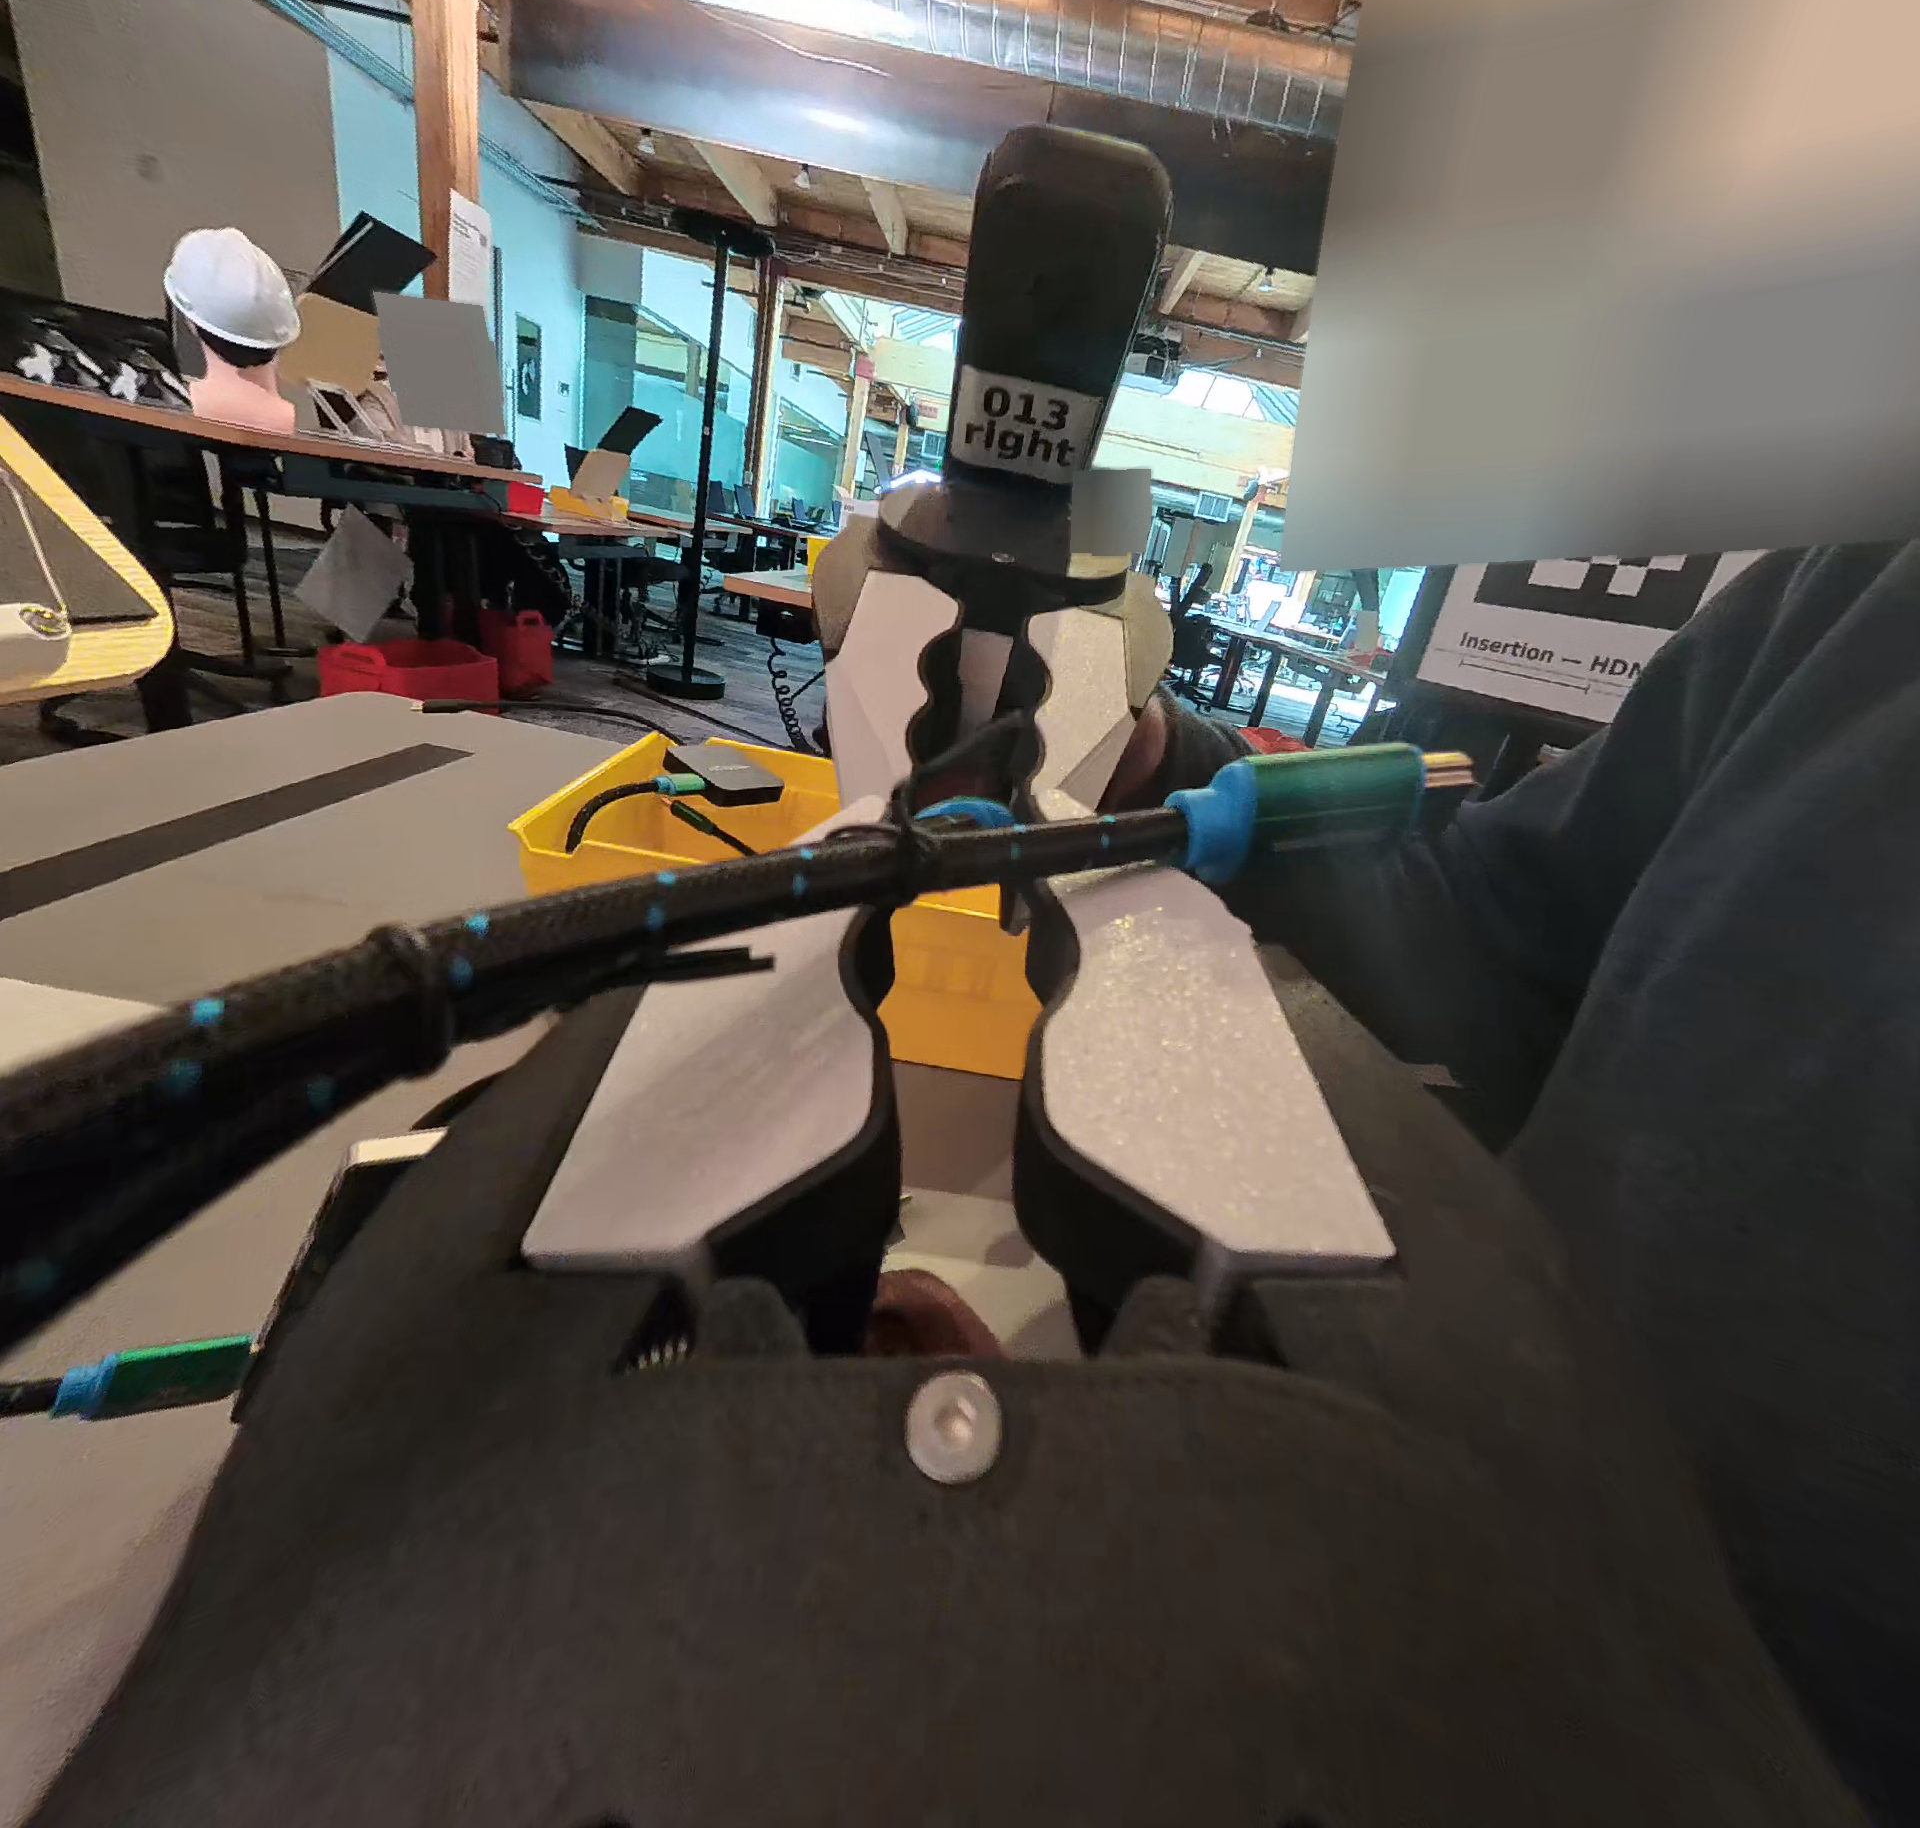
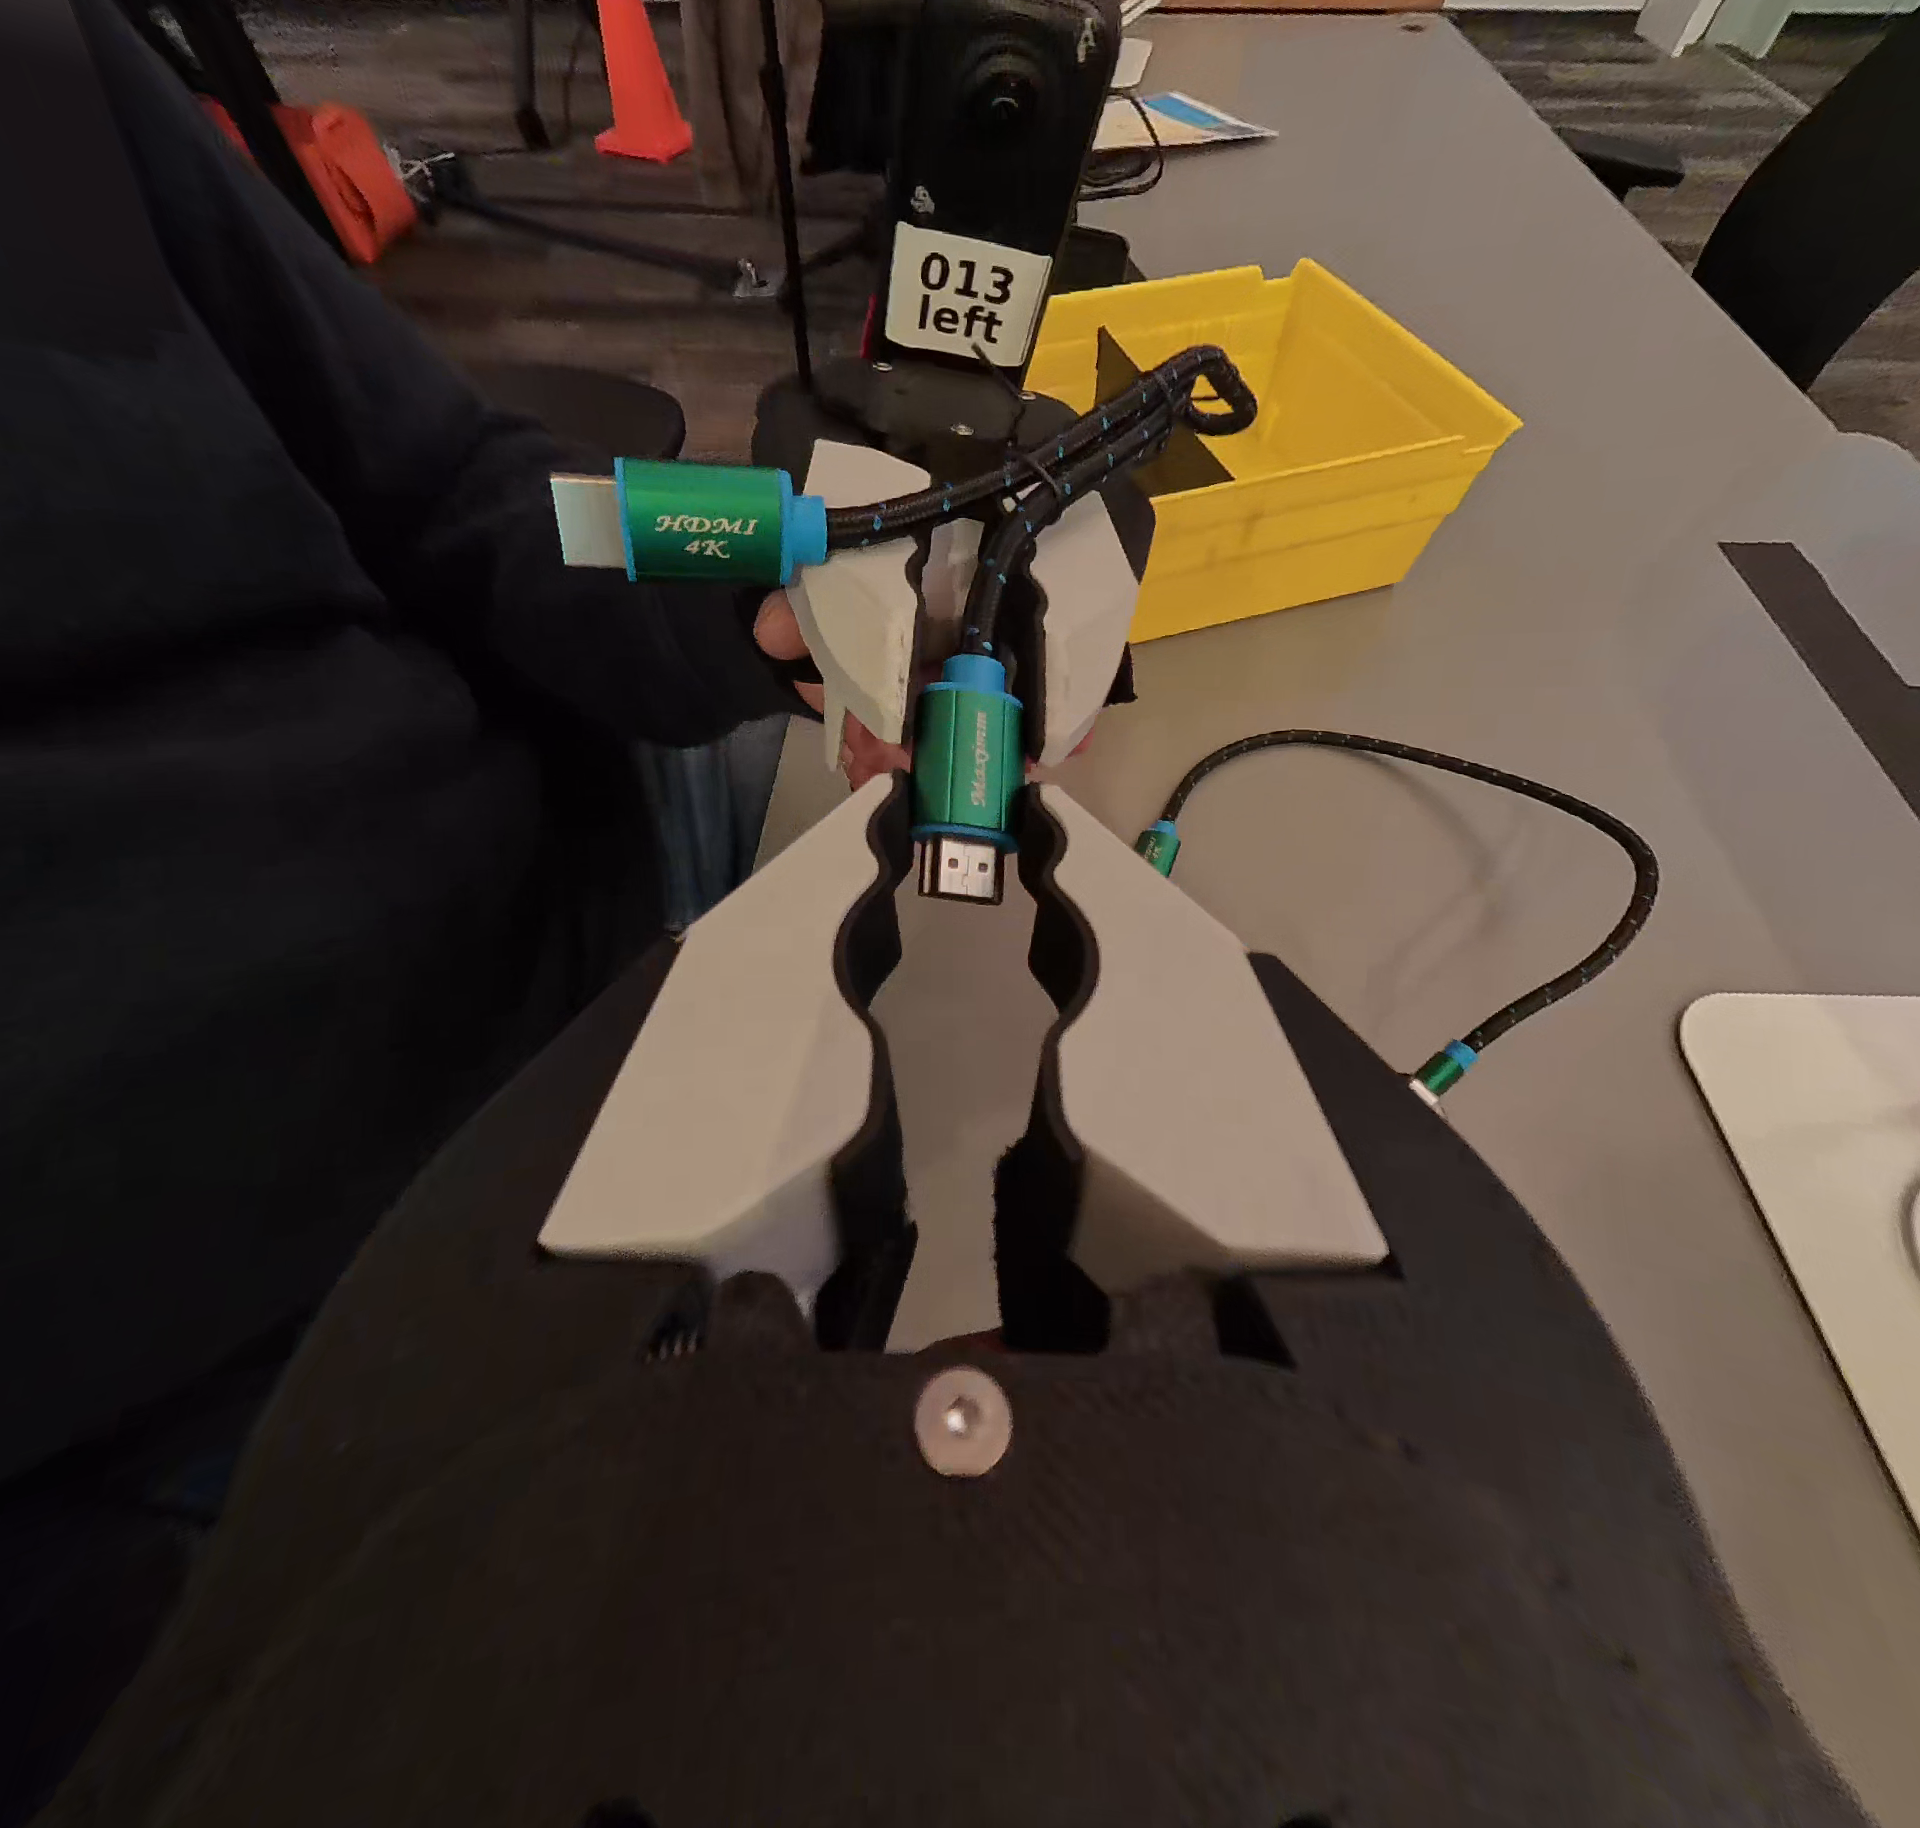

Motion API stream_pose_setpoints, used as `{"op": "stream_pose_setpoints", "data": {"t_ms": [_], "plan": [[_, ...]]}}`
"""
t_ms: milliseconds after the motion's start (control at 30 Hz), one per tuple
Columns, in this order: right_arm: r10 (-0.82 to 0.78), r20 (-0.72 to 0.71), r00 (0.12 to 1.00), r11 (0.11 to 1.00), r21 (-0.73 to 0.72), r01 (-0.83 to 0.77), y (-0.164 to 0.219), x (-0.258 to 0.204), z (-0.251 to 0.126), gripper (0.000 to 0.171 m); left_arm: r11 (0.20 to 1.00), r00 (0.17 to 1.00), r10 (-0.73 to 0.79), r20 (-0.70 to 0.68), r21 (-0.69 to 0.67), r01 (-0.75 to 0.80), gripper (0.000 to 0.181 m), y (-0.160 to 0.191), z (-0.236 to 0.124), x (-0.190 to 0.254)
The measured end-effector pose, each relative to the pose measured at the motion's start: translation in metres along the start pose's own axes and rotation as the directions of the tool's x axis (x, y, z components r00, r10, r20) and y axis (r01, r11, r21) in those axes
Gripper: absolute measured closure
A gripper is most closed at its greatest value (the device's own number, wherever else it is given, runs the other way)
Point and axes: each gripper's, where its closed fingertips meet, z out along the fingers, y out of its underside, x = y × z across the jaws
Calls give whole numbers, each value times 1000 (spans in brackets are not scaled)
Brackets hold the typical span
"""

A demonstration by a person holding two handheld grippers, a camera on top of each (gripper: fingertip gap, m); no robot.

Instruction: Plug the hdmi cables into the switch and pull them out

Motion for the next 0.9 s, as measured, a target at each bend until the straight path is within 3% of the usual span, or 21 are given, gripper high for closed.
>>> {"op": "stream_pose_setpoints", "data": {"t_ms": [300, 567, 633, 900], "plan": [[51, 9, 999, 999, -3, -51, -1, 4, -2, 152, 999, 999, 39, 28, 15, -39, 162, -1, 1, -4], [149, 12, 989, 975, 165, -149, -8, 9, -6, 146, 997, 997, 62, 48, 38, -64, 162, 1, -8, -12], [162, 25, 987, 965, 206, -163, -10, 9, -7, 152, 997, 997, 66, 39, 42, -68, 162, 0, -8, -9], [77, -13, 997, 988, 132, -75, -8, 6, -7, 153, 998, 999, 45, 20, 42, -46, 162, 2, -7, -7]]}}
